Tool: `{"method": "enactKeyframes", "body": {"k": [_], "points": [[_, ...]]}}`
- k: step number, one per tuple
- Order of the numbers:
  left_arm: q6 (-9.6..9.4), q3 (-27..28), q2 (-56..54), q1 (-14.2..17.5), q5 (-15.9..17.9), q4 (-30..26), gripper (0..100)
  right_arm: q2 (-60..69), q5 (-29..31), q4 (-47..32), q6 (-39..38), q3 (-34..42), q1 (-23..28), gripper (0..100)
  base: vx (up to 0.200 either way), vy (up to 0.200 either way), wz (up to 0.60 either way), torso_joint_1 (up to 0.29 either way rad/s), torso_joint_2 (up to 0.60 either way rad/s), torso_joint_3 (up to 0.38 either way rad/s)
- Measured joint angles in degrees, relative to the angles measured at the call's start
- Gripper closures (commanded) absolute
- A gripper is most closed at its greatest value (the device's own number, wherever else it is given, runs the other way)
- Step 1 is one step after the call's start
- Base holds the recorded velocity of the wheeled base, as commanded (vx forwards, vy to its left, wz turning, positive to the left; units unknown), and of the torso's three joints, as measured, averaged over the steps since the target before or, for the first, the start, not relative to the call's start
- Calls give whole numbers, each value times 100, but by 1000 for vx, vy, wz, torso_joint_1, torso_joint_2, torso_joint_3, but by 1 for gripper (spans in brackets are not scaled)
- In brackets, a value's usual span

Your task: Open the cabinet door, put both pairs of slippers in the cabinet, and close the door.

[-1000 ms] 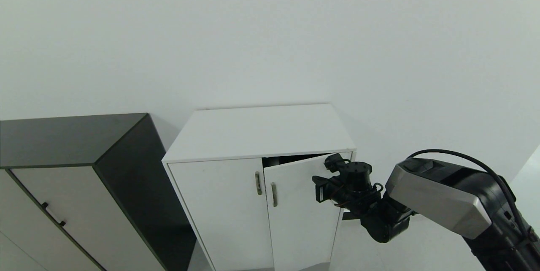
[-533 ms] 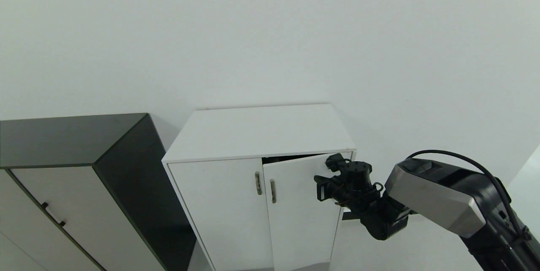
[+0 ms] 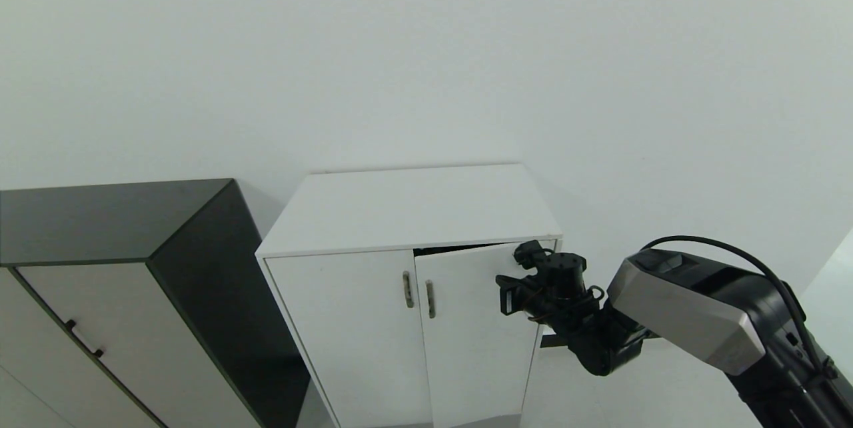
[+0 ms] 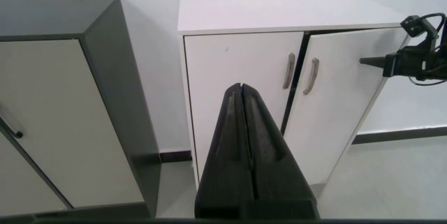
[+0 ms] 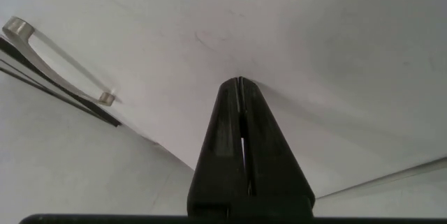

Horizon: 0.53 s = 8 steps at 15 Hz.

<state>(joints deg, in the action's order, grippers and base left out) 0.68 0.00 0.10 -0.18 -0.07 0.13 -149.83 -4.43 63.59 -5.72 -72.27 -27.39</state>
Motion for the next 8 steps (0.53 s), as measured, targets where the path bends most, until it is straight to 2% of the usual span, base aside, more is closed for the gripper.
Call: {"method": "enactKeyframes", "body": {"k": [8], "points": [[-2, 0, 0, 0, 0, 0, 100, -44, 20, -160, -7, -155, 68, 100, 0, 0, 0, 0, 0, 0]]}}
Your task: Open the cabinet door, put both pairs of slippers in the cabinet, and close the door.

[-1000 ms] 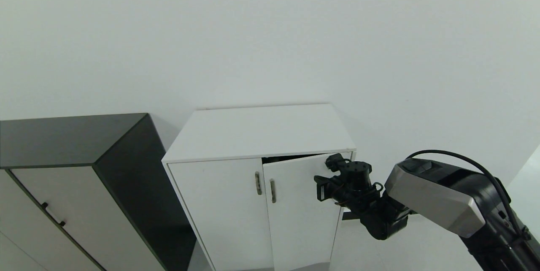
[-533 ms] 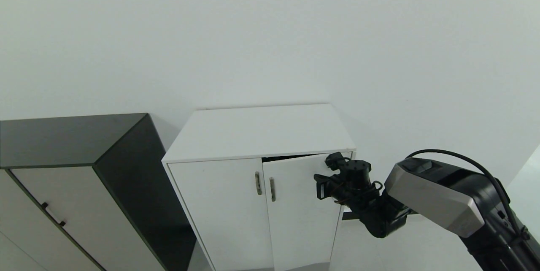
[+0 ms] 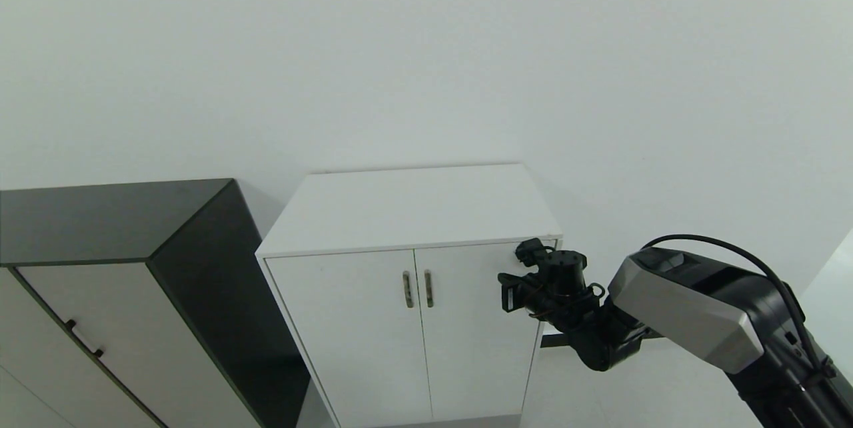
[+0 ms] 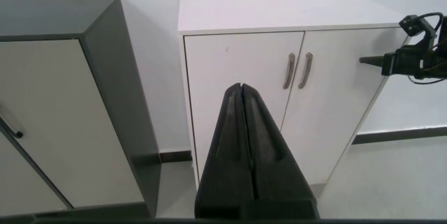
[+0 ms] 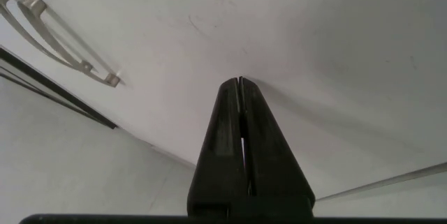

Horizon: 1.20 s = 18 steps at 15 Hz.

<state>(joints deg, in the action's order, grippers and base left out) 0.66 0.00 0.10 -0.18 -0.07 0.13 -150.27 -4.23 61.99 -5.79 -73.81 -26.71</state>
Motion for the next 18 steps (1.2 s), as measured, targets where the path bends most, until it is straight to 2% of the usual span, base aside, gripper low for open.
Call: {"method": "enactKeyframes", "body": {"k": [11, 14, 18], "points": [[-4, 0, 0, 0, 0, 0, 100, 13, 155, 178, -1, 56, -2, 100, 0, 0, 0, 0, 0, 0], [-1, 0, 0, 0, 0, 0, 100, 361, 238, 485, 2, 668, -21, 100, 0, 0, 0, 0, 0, 0], [-11, 0, 0, 0, 5, 0, 100, 1262, 557, 1185, 51, 2313, 172, 100, 0, 0, 0, 0, 0, 0]]}}
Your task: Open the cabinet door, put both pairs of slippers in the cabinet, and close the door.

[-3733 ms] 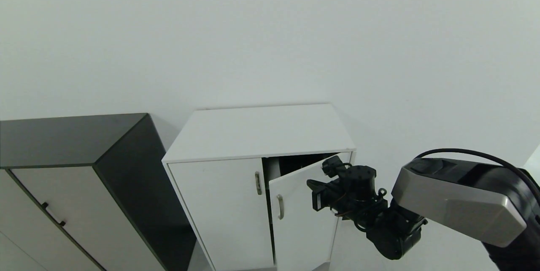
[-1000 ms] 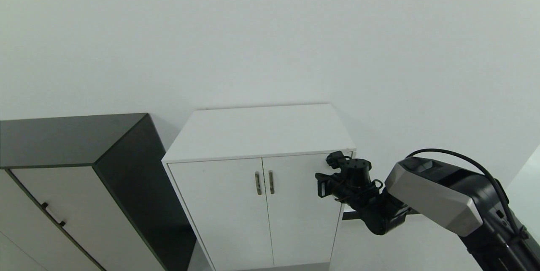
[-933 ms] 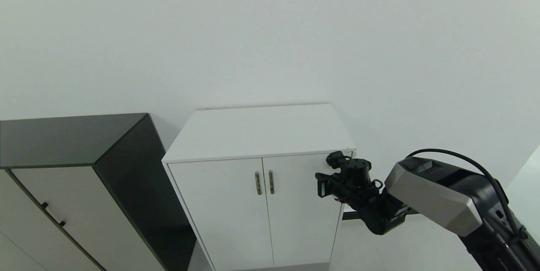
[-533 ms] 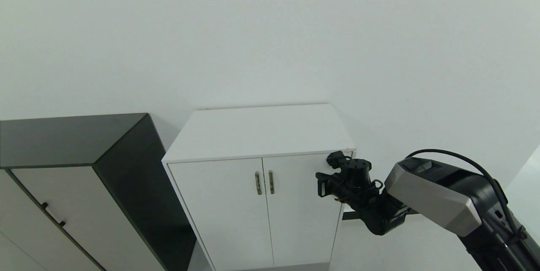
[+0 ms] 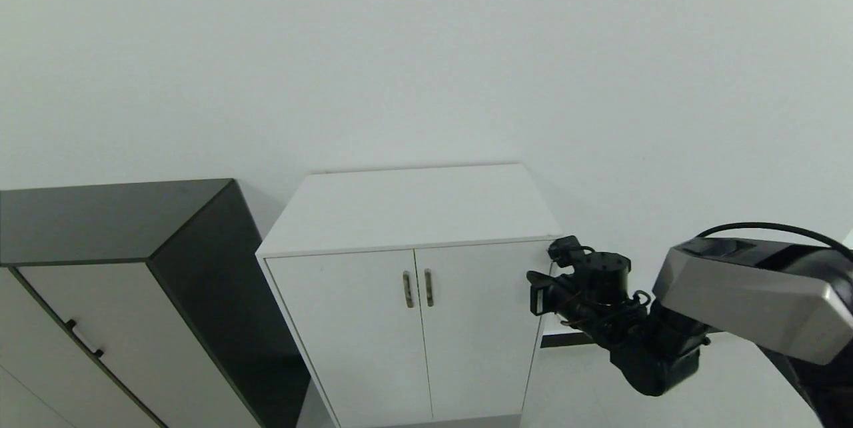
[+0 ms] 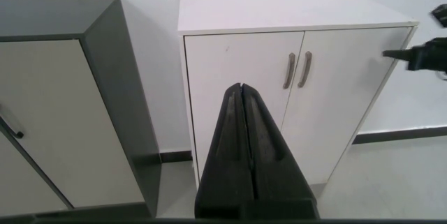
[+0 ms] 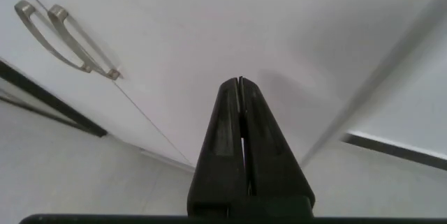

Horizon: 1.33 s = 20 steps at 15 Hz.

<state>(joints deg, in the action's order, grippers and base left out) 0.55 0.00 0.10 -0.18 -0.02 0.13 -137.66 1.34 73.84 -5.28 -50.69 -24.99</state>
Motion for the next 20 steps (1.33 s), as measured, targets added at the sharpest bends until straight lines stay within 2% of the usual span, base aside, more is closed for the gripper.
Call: {"method": "enactKeyframes", "body": {"k": [2, 6, 8, 10, 12, 18, 20], "points": [[-4, 0, 0, 0, 2, 0, 100, 541, 166, 338, 118, 1073, 219, 100, 0, 0, 0, 0, 0, 0], [0, 0, 0, 0, 2, 0, 100, 1988, 355, 1211, 550, 3700, 783, 100, 0, 0, 0, 0, 0, 0], [34, 0, 0, 0, 2, 0, 100, 2948, 482, 1068, 673, 4529, 1061, 100, 0, 0, 0, 0, 0, 0], [56, 0, 0, 0, -16, 2, 100, 4159, 561, 165, 724, 4843, 1323, 100, 0, 0, 0, 0, 0, 0], [56, 0, 0, 0, -16, 0, 100, 5480, 536, -1086, 722, 4959, 1469, 100, 0, 0, 0, 0, 0, 0], [57, 0, 0, 0, -2, 2, 100, 10399, 322, -5777, 541, 4990, 1631, 100, 0, 0, 0, 0, 0, 0], [57, 0, 0, 0, -5, 0, 100, 11804, 286, -7047, 466, 4953, 1664, 100, 0, 0, 0, 0, 0, 0]]}}
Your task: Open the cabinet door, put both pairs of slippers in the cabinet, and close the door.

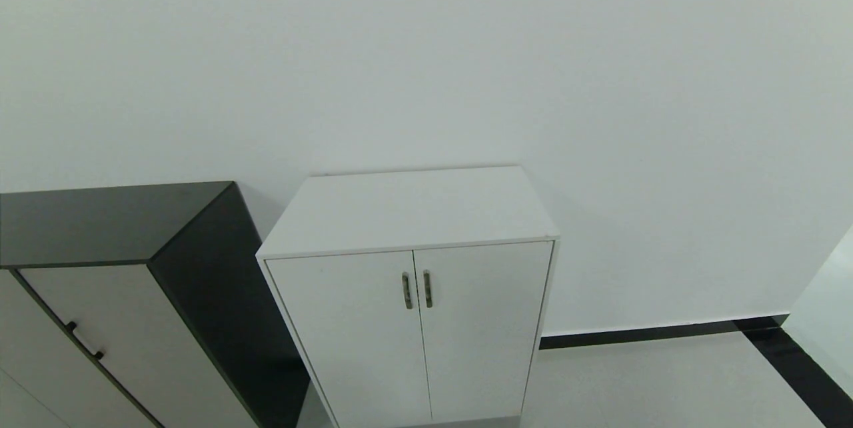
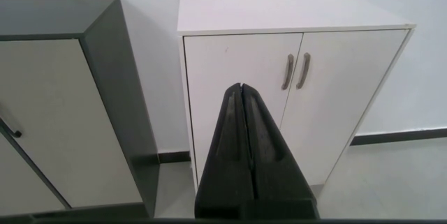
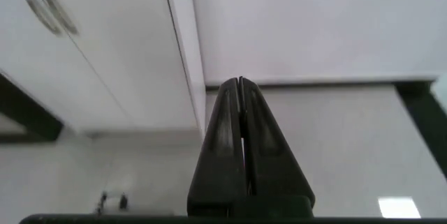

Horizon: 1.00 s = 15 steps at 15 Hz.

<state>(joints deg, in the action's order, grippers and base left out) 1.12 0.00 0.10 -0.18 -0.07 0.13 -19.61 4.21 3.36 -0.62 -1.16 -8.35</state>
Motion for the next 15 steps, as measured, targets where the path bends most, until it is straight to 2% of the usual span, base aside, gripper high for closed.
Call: {"method": "enactKeyframes", "body": {"k": [4, 8, 15], "points": [[2, 0, 0, 0, 0, 0, 100, 1163, -123, -323, -44, 95, 67, 100, 0, 0, 0, 0, 0, 0], [7, 0, 0, 0, 0, 0, 100, 1485, -176, -336, 201, 105, 825, 100, 0, 0, 0, 0, 0, 0], [-26, 0, 0, 0, -9, 2, 100, 1961, -163, -336, 113, 105, 859, 100, 0, 0, 0, 0, 0, 0]]}}
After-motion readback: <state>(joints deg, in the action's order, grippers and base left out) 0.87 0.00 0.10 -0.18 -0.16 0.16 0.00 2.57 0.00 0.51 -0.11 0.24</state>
